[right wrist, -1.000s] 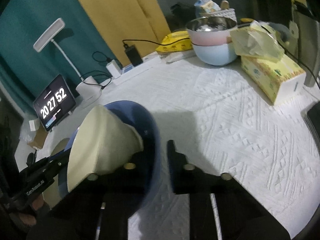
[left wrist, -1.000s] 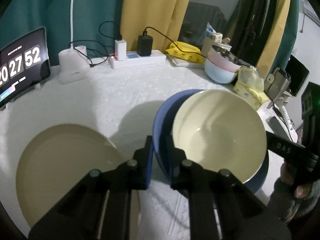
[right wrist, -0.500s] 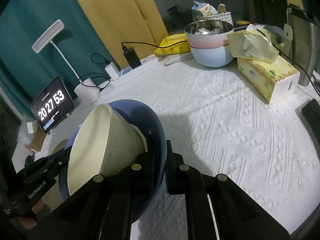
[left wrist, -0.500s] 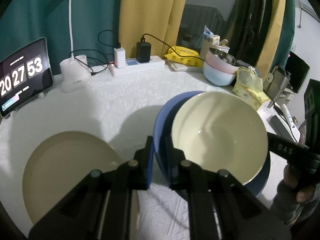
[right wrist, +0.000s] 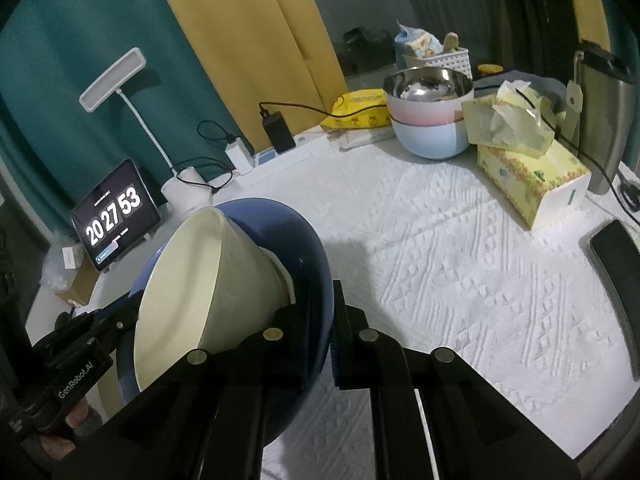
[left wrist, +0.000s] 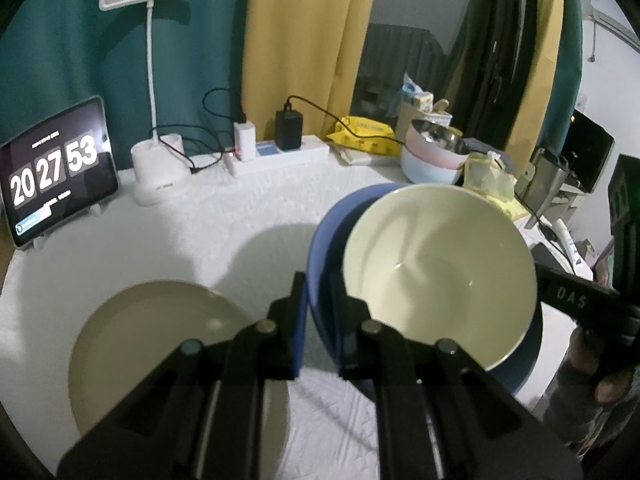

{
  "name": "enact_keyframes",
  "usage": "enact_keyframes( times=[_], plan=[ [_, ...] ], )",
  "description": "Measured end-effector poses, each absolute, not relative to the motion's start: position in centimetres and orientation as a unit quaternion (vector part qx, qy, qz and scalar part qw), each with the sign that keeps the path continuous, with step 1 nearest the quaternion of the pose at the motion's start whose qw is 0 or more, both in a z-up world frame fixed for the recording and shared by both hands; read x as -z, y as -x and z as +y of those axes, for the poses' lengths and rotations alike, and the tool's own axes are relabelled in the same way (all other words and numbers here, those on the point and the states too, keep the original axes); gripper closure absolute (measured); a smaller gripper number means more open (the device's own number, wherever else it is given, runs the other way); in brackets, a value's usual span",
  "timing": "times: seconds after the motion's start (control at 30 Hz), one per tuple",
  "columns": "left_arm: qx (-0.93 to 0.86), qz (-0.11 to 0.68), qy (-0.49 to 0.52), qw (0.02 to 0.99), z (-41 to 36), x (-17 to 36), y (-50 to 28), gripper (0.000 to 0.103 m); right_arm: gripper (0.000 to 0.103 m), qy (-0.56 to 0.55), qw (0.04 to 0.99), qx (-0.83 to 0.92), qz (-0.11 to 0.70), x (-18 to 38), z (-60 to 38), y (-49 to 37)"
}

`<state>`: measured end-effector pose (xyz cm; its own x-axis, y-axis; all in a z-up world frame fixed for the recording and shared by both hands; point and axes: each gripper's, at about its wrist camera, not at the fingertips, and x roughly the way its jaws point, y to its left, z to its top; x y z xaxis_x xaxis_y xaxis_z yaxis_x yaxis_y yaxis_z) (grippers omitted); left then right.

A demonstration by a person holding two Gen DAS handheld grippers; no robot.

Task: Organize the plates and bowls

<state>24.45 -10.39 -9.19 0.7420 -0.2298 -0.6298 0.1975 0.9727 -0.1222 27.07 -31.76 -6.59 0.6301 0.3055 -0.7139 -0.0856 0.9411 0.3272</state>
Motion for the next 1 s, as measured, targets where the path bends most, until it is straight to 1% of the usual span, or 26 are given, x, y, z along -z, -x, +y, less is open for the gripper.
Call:
enact_keyframes(
  times=[0.67,1.0],
  plan=[
    [0.111,0.313,0.035,0.943,-8.3,6.9,-22.5,0.094,0.094,-0.109,0.905,-0.119,0.393,3.2,-29.7,-25.9],
    [0.095,0.302,0.046,0.947,-5.4,6.4,-21.6,0.094,0.094,-0.093,0.907,-0.135,0.388,2.2,-27.0,-26.0]
  ],
)
